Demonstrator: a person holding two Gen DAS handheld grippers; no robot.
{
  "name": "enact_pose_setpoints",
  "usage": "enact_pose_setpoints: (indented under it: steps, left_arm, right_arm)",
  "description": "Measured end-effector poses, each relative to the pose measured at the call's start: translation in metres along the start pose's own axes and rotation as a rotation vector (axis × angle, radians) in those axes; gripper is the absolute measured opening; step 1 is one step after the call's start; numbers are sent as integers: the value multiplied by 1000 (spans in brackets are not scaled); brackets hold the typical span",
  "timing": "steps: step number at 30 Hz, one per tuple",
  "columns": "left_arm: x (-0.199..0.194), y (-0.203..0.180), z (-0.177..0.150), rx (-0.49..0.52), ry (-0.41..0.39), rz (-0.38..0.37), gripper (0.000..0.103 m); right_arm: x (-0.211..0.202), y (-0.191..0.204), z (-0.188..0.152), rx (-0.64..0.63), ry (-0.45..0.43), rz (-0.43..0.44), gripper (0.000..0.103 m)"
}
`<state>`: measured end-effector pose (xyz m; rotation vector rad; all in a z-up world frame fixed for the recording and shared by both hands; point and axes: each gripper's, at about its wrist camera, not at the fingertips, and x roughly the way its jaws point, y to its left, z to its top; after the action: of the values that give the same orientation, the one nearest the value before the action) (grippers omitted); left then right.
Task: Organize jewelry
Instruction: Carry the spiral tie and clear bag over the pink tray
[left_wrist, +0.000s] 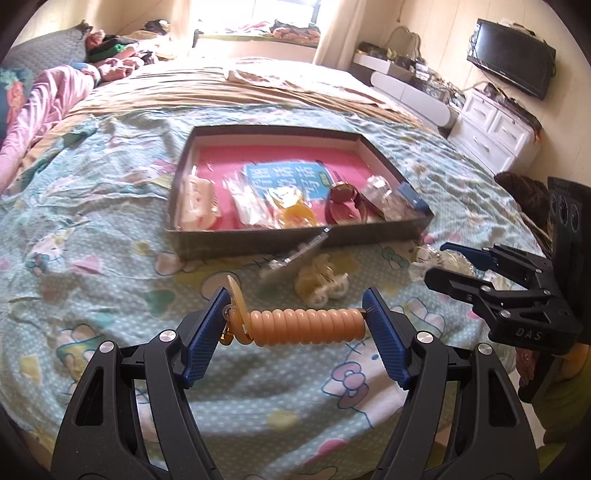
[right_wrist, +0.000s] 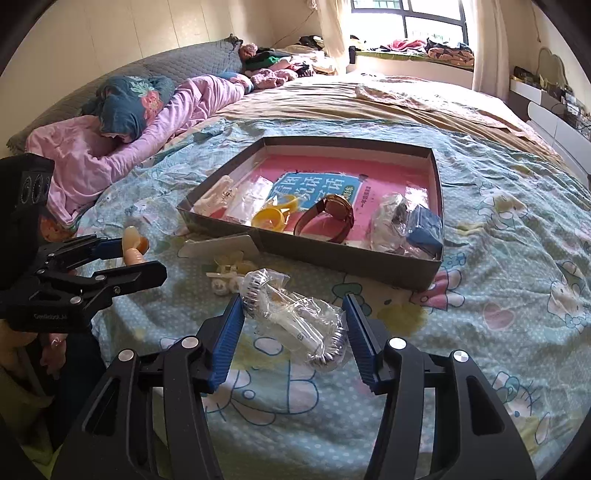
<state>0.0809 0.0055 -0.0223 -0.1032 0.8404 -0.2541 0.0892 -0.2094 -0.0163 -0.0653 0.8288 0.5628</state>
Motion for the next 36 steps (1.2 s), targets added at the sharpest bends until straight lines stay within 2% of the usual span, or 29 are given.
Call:
enact_pose_setpoints:
  steps: [17,24,36]
  left_arm:
    - [-7,34,36,-83,-80,46,66]
    - [5,32,58,-64,-98,71,66]
    - [41,31,79,-40,-65,84,66]
  right_arm:
    - [-1,17,38,-53,-92,28,53]
    - [2,7,53,-44,-127,-2,53]
    - [13,-19,74,-3,-168,-70,53]
